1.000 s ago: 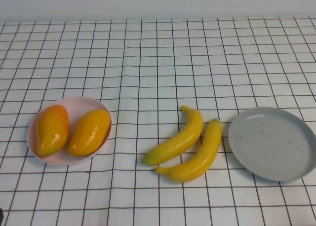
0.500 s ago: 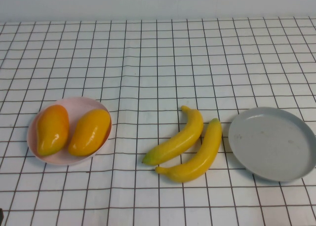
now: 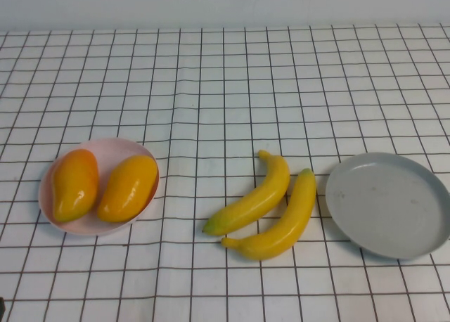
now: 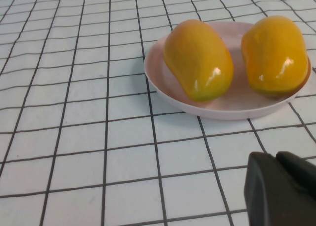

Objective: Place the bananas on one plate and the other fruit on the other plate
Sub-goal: Put another type of fruit in the right plate

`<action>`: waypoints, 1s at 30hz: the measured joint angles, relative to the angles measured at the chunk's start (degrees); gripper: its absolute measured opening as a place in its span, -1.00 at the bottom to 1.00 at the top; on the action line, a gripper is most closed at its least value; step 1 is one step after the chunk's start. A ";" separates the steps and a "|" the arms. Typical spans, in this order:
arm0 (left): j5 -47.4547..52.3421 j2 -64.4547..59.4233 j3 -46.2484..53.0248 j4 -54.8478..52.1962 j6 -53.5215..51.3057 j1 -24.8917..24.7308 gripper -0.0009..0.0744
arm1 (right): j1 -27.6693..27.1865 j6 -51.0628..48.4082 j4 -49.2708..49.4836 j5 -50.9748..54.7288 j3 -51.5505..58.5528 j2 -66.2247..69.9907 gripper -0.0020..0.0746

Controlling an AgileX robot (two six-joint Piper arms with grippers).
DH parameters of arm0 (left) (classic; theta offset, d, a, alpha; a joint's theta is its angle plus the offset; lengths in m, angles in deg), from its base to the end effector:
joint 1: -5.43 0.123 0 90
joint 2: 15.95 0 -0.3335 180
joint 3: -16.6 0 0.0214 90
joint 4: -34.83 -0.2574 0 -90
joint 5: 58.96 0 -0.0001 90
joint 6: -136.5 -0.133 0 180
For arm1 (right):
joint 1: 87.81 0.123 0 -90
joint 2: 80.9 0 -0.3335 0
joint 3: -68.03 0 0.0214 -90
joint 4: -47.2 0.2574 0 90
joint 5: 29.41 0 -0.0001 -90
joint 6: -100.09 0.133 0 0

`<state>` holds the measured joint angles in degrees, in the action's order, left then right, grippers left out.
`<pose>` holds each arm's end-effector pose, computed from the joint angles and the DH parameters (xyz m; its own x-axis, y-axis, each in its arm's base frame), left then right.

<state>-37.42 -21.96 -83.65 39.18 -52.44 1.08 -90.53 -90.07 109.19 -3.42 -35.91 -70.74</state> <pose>0.0500 -0.0075 0.1588 -0.2858 0.1072 -0.9523 0.1272 0.9892 0.0732 0.0506 0.0492 0.2007 -0.3592 0.7161 -0.5984 -0.1008 0.6077 0.7877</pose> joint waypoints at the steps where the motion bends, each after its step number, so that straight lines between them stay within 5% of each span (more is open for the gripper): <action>1: 0.00 0.00 0.00 0.00 0.00 0.00 -0.98 | 0.00 0.00 -3.62 2.93 -2.87 2.74 -0.99; 6: 0.00 0.00 0.00 0.00 0.00 0.00 -0.98 | 0.00 0.00 -20.97 19.70 -20.74 19.38 -0.99; 10: 0.00 0.00 0.00 0.00 0.00 0.00 -0.98 | 0.00 -0.12 -25.96 26.41 -31.96 30.07 -0.99; 24: 0.00 0.00 0.00 0.00 0.00 0.00 -0.99 | 0.11 -2.66 -25.32 36.47 -42.33 53.09 -0.99; 30: 0.00 0.00 0.00 0.00 0.00 0.00 -0.98 | 6.60 7.05 -38.78 37.99 -46.00 54.35 -0.99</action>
<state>-37.42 -21.96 -83.65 39.18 -52.44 1.08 -83.93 -83.01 70.41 34.57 -81.91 -16.38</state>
